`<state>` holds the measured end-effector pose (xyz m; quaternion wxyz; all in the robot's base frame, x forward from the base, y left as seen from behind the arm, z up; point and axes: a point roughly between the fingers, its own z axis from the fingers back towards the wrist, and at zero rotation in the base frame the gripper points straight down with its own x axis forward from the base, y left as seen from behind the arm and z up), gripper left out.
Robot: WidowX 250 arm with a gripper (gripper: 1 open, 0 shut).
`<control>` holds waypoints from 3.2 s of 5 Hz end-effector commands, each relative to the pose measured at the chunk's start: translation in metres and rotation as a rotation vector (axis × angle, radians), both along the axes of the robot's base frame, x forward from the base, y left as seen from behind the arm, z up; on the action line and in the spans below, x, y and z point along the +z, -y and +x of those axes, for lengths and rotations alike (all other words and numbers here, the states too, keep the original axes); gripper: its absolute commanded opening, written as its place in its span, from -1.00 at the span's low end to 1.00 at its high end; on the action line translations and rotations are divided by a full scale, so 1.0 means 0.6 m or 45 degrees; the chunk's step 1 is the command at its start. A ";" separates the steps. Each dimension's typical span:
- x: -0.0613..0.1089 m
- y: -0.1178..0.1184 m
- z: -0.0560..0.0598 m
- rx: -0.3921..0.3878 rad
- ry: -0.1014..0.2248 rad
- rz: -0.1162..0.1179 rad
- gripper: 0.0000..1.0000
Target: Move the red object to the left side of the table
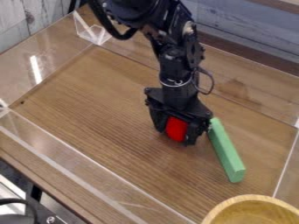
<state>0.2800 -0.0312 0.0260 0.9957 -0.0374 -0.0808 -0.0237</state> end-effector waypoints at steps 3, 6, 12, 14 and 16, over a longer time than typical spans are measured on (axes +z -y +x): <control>0.128 -0.056 0.005 0.211 0.129 0.044 -1.00; 0.145 -0.275 -0.004 0.456 0.111 0.115 -1.00; 0.037 -0.413 0.016 0.418 0.058 -0.044 1.00; 0.031 -0.414 0.049 0.426 0.053 -0.107 1.00; 0.027 -0.412 0.050 0.591 0.036 -0.156 1.00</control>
